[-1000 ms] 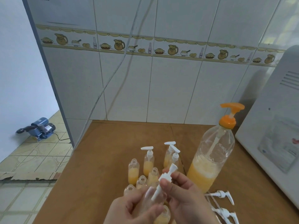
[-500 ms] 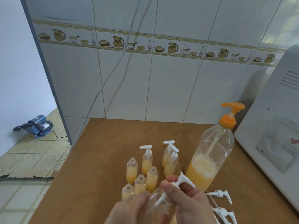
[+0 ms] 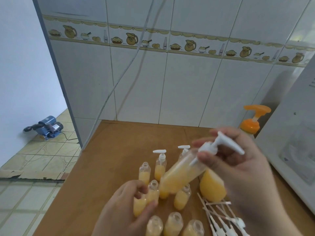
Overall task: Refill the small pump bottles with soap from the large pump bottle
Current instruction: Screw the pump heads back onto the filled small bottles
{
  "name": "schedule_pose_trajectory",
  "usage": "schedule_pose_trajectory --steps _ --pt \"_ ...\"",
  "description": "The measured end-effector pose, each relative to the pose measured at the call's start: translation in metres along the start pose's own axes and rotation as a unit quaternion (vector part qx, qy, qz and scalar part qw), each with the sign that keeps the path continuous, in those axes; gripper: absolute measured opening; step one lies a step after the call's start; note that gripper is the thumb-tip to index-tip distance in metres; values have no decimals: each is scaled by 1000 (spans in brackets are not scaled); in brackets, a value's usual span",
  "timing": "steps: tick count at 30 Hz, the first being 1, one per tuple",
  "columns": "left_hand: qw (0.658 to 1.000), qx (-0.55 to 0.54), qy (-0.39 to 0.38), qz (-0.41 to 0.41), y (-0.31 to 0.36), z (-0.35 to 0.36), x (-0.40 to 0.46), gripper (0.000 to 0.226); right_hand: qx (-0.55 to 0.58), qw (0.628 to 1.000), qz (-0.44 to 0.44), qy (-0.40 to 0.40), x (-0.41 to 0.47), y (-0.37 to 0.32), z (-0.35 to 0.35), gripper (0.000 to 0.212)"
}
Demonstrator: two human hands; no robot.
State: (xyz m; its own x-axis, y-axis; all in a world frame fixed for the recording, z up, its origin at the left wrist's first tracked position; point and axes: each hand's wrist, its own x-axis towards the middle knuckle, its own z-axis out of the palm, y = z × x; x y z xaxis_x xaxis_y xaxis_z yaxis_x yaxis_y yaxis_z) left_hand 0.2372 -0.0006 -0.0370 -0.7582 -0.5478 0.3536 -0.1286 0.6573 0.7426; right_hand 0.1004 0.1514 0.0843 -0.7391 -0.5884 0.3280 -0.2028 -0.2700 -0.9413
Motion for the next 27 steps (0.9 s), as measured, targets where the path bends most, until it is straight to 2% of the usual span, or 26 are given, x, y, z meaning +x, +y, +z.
schedule_pose_trajectory --steps 3,5,8,11,16,21,25,27 --pt "998 7 59 -37 -18 -11 -5 23 -117 992 -14 49 21 0 -7 34" --pt "994 19 85 -64 -25 -18 -10 19 -199 979 -13 48 31 13 -9 36" --pt "990 36 76 -111 -37 -28 -18 35 -326 945 -8 26 42 48 -15 32" --pt "987 46 64 -137 -43 -34 -26 40 -420 907 -19 -15 46 79 -18 33" --pt "983 47 66 -163 -45 -37 -35 48 -485 871 -21 -72 51 122 -19 28" --pt "983 64 45 -166 -54 -31 -38 45 -528 840 20 -127 54 159 -21 22" --pt "984 56 32 -168 -58 -26 -36 44 -519 845 21 -127 56 159 -25 35" --pt "984 43 35 -167 -59 -26 -32 46 -543 832 3 -111 53 145 -30 41"
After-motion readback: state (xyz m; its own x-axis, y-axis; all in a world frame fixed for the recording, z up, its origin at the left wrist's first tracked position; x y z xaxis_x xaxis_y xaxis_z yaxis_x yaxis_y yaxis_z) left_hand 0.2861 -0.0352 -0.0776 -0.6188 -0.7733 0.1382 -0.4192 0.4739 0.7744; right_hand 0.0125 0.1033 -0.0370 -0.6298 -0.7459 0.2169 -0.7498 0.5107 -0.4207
